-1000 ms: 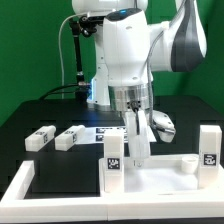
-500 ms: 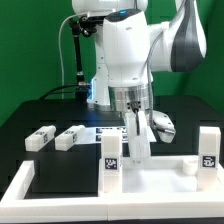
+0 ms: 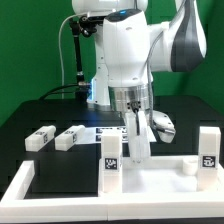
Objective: Assemble desk
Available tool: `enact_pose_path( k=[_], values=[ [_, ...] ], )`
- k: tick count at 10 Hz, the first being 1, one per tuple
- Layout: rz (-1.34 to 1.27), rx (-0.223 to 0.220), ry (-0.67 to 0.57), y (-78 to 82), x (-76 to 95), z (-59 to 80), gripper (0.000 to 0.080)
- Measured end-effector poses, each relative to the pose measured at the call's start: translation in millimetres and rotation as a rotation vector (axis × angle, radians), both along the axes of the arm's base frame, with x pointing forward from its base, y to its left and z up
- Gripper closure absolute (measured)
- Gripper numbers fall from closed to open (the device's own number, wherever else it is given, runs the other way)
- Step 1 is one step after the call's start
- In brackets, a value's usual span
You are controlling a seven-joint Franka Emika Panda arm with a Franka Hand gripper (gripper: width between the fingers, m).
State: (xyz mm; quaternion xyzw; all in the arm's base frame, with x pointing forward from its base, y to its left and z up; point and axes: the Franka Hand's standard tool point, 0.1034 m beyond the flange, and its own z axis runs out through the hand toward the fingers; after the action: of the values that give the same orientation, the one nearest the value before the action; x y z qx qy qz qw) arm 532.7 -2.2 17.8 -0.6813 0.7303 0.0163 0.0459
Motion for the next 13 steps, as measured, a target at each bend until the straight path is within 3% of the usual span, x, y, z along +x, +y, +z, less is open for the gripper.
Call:
enact_pose_path(
  k=[2,6,8,11,12,13],
  values=[
    [0.122,-0.004,-0.005,-6.9,-5.6,-0.2,0.0742],
    [0.472,-0.019,-0.028,-39.7,-18.2,-0.5,0.0742],
    [0.269,-0.095,-0.120,-43.3,-26.5,-0.6,0.0741],
    [0.551,-0.103,-0.116,-44.5,-23.8,0.4,0.0741],
    [0.744,-0.127,-0.127,-55.9,-17.1,4.2,0.0741],
    [0.822,-0.129,-0.125,-54.4,-12.0,5.9,0.0741]
  ],
)
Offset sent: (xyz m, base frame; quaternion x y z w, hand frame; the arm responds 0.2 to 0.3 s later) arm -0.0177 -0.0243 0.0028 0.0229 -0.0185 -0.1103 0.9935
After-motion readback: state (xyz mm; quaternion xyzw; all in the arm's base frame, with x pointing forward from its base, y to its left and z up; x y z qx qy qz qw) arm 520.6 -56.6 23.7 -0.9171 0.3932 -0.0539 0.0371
